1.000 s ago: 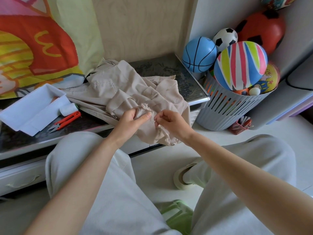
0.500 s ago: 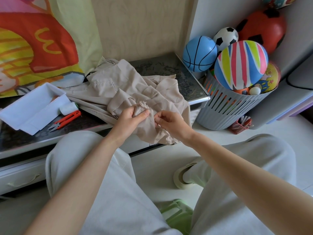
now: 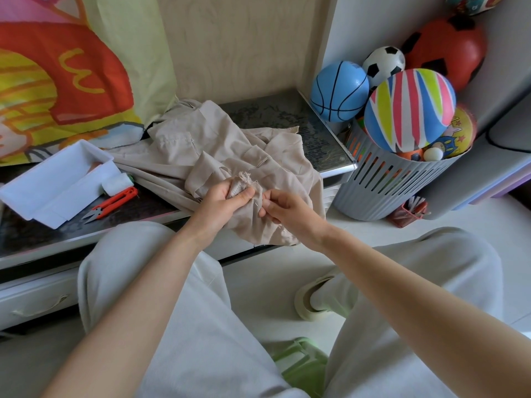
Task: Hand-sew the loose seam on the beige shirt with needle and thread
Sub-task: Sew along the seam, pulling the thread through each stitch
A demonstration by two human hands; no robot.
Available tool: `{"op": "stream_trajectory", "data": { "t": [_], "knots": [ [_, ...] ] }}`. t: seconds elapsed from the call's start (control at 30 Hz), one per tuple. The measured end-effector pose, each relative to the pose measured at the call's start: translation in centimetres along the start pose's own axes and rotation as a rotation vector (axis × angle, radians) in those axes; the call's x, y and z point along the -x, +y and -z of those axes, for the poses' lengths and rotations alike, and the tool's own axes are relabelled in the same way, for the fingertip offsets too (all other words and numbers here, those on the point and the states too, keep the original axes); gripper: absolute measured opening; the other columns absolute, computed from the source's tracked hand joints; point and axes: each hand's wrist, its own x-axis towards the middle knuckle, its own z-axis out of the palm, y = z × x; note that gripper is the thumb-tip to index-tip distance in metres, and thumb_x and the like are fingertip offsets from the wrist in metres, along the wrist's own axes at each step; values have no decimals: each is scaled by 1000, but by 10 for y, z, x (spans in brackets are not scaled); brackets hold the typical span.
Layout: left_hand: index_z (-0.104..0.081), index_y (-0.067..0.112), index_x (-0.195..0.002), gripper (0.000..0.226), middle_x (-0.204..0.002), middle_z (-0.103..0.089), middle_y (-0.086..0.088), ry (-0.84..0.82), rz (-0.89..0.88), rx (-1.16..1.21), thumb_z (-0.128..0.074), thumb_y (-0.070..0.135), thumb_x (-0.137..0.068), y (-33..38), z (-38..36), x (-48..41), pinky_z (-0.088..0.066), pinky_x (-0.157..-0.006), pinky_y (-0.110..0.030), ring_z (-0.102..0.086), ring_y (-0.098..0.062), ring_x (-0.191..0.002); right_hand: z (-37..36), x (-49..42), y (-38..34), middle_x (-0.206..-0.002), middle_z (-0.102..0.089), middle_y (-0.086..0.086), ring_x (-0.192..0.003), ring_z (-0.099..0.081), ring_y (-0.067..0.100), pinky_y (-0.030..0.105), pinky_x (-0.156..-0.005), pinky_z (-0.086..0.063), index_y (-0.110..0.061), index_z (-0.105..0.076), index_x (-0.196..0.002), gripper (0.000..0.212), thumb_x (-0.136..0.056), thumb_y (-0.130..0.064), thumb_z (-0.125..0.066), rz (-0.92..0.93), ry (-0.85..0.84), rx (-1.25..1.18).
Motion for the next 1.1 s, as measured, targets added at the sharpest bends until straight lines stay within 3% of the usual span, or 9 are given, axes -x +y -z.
{"op": "stream_trajectory", "data": {
  "t": [0.07, 0.27, 0.4, 0.5, 0.63, 0.77, 0.87, 0.93, 1.1],
  "knots": [
    [-60, 5, -92, 12, -71, -66, -4, -29, -4, 3, -52, 12, -96, -1, 1, 0, -49, -85, -32, -62, -16, -76, -4, 0, -1, -69, -55, -6, -57, -40, 1, 14, -58, -33, -15, -54, -75, 29, -100, -5, -41, 17, -14, -61],
    [-62, 10, -89, 14, -76, -66, 1, 9, -20, 15, -50, 11, -97, -1, 1, 1, -50, -80, -27, -63, -12, -78, -12, -4, -3, -69, -56, -1, -56, -46, 3, 12, -56, -40, -12, -53, -82, 19, -98, -5, -46, -2, 55, -152],
    [-64, 12, -94, 14, -90, -67, -5, 72, -19, 66, -51, 12, -96, 0, -1, 1, -50, -85, -25, -64, -11, -87, -9, -9, 1, -71, -58, 0, -64, -56, 7, 14, -65, -49, -10, -55, -83, 12, -95, -9, -54, -45, 130, -98],
    [-64, 16, -93, 15, -88, -67, 1, 105, -29, 50, -50, 11, -97, 0, -1, 0, -49, -83, -21, -63, -6, -86, -9, -10, 2, -74, -61, 4, -61, -62, 4, 15, -67, -53, -5, -55, -90, 6, -94, -2, -53, -42, 145, -165],
    [-64, 13, -96, 14, -96, -69, -6, 117, -15, -22, -50, 10, -97, -2, -1, -1, -51, -88, -26, -65, -14, -94, -14, -8, -3, -70, -62, 5, -57, -64, 4, 17, -68, -55, -10, -52, -89, 16, -93, 6, -49, -42, 181, -233],
    [-64, 17, -93, 13, -92, -68, -3, 186, -9, -110, -53, 11, -96, -4, -1, -3, -48, -86, -26, -62, -10, -88, -21, -8, -2, -76, -65, 6, -70, -66, 16, 30, -75, -56, -11, -47, -98, 8, -98, -5, -42, 30, 238, -70],
    [-67, 8, -103, 15, -105, -70, -12, 176, 19, -131, -56, 12, -94, -6, 1, -4, -48, -94, -36, -65, -19, -100, -24, -4, -4, -74, -66, 2, -66, -64, 12, 34, -77, -56, -14, -47, -99, 4, -98, -17, -49, 113, 272, 93],
    [-67, 10, -100, 12, -102, -71, -13, 195, 49, -158, -59, 14, -92, -8, 0, -5, -49, -93, -40, -65, -20, -96, -25, -2, -6, -69, -65, -1, -61, -62, 11, 33, -76, -54, -17, -47, -96, 7, -97, -22, -52, 165, 262, 241],
    [-64, 4, -95, 13, -86, -65, -7, 203, 60, -234, -63, 15, -89, -10, -1, -5, -45, -74, -24, -57, -13, -81, -25, -3, -4, -70, -67, -3, -70, -65, 21, 43, -73, -51, -24, -46, -96, 5, -98, -29, -45, 184, 260, 554]
  ]
}}
